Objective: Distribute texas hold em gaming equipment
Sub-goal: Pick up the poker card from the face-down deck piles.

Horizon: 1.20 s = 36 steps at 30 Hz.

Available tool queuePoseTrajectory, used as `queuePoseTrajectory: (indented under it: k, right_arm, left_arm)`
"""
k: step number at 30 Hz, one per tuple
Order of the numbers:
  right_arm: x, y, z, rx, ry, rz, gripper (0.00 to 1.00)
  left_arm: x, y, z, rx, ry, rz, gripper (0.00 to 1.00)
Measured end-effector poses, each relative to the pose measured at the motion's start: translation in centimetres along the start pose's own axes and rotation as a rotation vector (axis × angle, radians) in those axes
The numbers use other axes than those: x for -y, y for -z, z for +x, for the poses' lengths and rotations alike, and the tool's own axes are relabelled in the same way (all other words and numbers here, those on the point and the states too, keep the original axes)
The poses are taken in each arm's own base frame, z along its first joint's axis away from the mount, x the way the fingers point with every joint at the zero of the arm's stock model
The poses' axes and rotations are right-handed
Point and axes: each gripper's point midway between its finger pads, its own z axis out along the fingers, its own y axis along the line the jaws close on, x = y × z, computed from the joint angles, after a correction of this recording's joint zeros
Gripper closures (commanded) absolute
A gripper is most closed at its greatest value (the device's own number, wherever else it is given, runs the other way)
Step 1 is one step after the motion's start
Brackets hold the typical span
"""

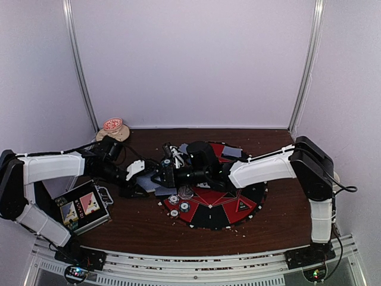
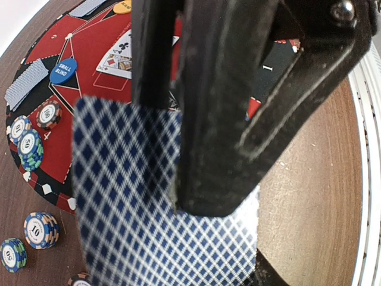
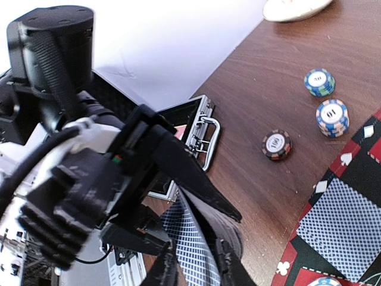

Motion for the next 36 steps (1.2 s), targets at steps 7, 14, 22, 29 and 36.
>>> queuePoseTrajectory:
  k: [7,14,22,29,36]
  right_arm:
    - [-0.8,0.3,-0.5,0.012,0.009,-0.023,0.98]
    - [-0.8,0.3,-0.4,0.007,0.01,-0.023,1.0]
    - [0.2,2.0,-0.3,0.014,0.027,0.041,1.0]
    - [1.1,7.0,-2.9,0.078,0.105,0.182,1.0]
    - [2.8,14.2,-6.8,0.166,0.27,0.526,1.0]
  left_arm:
    - [0.0,0.0,0.0,0.0,0.0,0.0,0.55]
    - [0.0,0.0,0.0,0.0,0.0,0.0,0.55]
    - [0.0,0.0,0.0,0.0,0.0,0.001,0.54]
    - [0.0,0.0,0.0,0.0,0.0,0.0,0.54]
    - [0.0,0.0,0.0,0.0,0.0,0.0,0.54]
